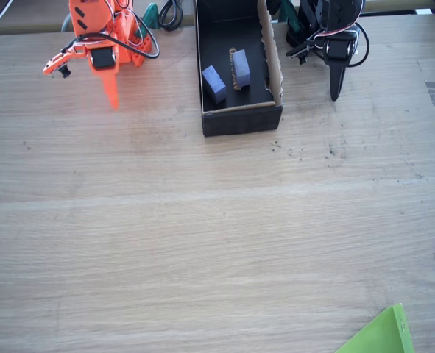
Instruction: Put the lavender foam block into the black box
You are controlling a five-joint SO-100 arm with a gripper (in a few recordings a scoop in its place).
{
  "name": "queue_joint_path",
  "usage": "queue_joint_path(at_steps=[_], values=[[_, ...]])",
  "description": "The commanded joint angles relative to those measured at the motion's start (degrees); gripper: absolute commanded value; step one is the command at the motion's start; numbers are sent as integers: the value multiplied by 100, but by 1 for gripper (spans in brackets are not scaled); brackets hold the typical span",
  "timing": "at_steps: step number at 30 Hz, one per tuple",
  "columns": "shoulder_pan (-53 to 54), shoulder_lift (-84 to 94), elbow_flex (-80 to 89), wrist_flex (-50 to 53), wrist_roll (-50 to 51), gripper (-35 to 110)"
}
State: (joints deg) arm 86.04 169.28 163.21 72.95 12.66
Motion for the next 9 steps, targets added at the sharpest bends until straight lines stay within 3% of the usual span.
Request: queue_joint_path(at_steps=[1,9], values=[[70,158,26,18,35,0],[70,483,26,193,53,0]])
